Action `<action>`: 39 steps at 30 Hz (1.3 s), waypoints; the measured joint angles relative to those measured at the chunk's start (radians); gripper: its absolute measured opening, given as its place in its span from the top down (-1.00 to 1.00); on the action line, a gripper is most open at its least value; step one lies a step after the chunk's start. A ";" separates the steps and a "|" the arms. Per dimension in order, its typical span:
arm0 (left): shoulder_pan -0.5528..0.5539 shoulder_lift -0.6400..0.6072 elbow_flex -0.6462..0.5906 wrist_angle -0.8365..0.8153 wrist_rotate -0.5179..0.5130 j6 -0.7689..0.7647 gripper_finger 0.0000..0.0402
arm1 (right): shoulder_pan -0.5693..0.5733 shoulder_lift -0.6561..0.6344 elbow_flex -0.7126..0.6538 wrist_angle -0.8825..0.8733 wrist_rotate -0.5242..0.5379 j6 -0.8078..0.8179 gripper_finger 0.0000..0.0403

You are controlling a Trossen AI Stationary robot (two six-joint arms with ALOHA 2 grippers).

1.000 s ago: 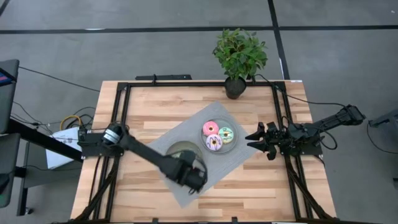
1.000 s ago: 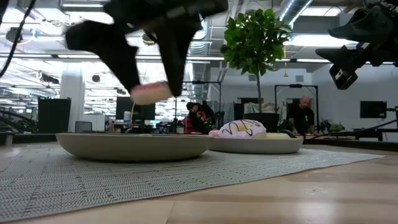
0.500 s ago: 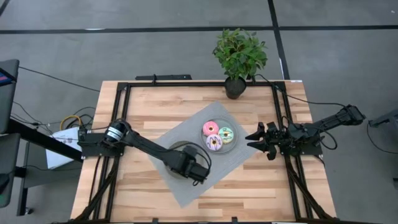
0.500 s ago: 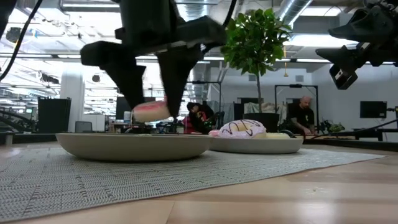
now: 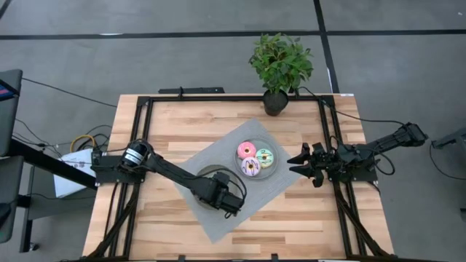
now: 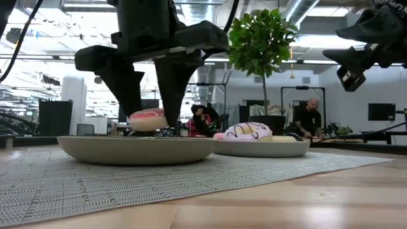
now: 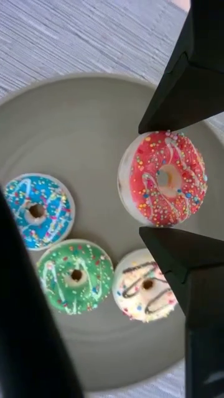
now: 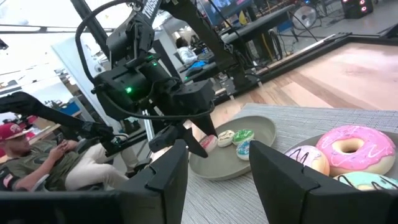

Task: Pick & Place donuts
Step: Put the small pink donut on the dark gray plate, then return to Home Position

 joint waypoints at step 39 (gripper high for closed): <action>-0.044 -0.028 0.189 -0.499 -0.286 -0.091 -0.60 | 0.000 -0.016 0.048 0.004 -0.042 0.015 0.20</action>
